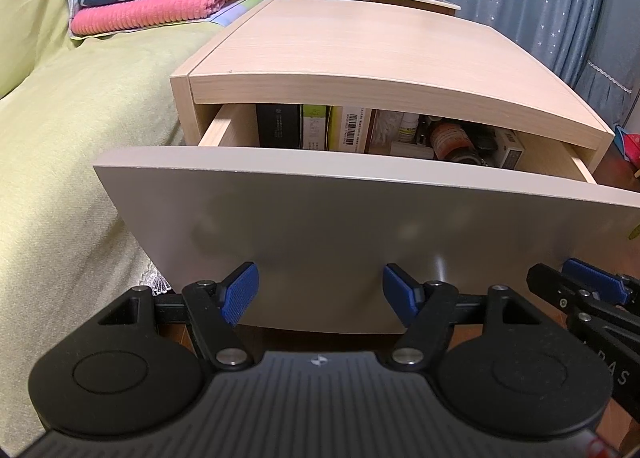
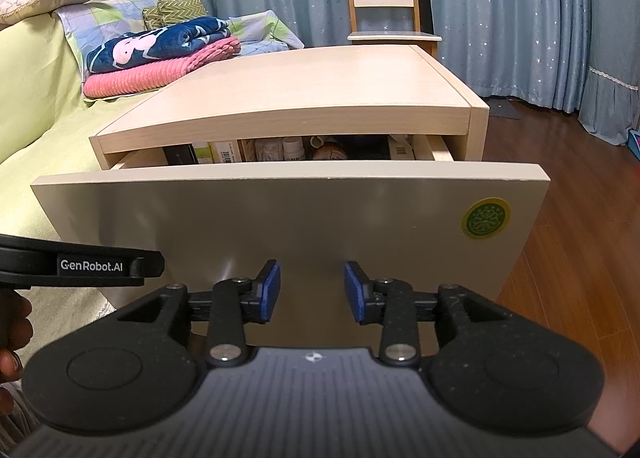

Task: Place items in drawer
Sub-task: 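Push the drawer front inward with the right tool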

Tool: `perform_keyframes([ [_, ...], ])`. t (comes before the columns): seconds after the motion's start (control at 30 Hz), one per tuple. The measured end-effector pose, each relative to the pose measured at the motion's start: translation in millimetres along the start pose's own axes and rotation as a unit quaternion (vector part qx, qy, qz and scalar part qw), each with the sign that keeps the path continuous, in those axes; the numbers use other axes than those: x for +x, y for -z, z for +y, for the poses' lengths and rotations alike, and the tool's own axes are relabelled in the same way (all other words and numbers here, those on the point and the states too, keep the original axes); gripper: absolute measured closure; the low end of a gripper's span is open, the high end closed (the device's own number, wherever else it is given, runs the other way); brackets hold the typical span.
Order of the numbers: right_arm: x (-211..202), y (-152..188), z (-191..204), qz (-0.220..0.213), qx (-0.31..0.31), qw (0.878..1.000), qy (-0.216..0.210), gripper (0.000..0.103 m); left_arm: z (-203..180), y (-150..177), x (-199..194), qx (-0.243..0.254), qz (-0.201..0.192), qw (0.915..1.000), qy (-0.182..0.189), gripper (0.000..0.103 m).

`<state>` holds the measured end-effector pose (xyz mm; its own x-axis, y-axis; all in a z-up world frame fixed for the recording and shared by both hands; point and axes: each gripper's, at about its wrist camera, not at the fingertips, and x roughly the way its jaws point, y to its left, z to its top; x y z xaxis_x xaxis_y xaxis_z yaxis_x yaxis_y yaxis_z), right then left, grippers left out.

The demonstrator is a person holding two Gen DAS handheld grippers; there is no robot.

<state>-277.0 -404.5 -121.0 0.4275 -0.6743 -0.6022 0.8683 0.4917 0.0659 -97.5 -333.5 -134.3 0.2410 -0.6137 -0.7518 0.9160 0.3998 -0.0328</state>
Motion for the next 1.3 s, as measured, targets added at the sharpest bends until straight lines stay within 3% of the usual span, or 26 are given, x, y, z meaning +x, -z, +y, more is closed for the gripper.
perform_keyframes([
  [1.3,5.6,-7.9,-0.2,-0.012,0.006,1.0,0.008,0.069,-2.7,-8.4,9.3,0.002,0.002,0.9999,-0.016,0.032],
])
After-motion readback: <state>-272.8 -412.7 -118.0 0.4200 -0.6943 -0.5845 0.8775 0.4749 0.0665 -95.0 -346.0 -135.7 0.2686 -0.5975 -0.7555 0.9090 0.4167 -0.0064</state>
